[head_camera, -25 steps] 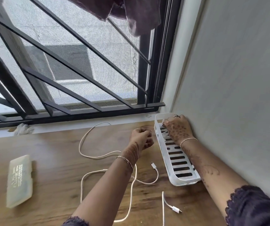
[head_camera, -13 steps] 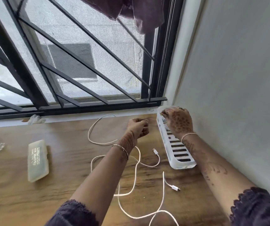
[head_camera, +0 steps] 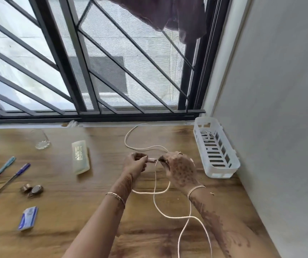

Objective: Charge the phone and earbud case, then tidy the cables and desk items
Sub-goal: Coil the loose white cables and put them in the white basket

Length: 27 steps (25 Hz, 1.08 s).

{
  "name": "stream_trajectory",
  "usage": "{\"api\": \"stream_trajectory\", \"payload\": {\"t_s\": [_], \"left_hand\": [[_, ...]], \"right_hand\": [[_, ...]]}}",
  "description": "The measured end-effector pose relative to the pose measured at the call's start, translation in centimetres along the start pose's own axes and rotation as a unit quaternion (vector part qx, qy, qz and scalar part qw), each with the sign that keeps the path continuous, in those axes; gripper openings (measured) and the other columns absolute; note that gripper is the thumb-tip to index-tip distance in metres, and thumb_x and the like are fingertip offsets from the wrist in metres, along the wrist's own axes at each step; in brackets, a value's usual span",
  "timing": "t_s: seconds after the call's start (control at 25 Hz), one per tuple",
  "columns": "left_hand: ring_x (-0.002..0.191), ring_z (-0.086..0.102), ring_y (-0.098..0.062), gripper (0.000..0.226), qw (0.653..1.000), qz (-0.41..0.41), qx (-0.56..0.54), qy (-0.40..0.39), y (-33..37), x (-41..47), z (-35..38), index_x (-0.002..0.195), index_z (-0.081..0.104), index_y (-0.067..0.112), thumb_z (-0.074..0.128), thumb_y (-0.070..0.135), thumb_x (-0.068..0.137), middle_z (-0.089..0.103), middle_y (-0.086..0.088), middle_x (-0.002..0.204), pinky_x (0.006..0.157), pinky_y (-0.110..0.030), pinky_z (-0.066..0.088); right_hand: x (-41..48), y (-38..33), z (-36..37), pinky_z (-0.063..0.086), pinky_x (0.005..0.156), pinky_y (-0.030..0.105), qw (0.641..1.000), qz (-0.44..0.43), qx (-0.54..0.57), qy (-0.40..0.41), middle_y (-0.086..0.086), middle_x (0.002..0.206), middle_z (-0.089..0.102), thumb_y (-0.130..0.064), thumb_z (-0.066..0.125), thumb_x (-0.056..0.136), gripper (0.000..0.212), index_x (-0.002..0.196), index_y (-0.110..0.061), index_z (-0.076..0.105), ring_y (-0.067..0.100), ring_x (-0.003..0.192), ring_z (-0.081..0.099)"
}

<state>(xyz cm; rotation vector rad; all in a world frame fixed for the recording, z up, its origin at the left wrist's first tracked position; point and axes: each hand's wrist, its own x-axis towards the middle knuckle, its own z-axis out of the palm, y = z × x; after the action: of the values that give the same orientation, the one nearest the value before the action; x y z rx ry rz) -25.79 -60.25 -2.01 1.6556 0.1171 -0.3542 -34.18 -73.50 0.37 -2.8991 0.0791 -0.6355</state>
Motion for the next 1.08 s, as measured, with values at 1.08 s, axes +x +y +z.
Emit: {"api": "stream_trajectory", "payload": {"t_s": [1.08], "left_hand": [[0.064,0.059,-0.007,0.011,0.975,0.06,-0.057,-0.206,0.3,-3.8,-1.5,0.096,0.07,0.007,0.061,0.008,0.089,0.07,0.001,0.071,0.065,-0.02,0.052]], "right_hand": [[1.0,0.6,0.1,0.046,0.095,0.026,0.986,0.098,0.106,-0.078,0.002,0.118,0.052,-0.023,0.064,0.087,0.031,0.118,-0.025,0.063,0.018,0.108,0.054]]}}
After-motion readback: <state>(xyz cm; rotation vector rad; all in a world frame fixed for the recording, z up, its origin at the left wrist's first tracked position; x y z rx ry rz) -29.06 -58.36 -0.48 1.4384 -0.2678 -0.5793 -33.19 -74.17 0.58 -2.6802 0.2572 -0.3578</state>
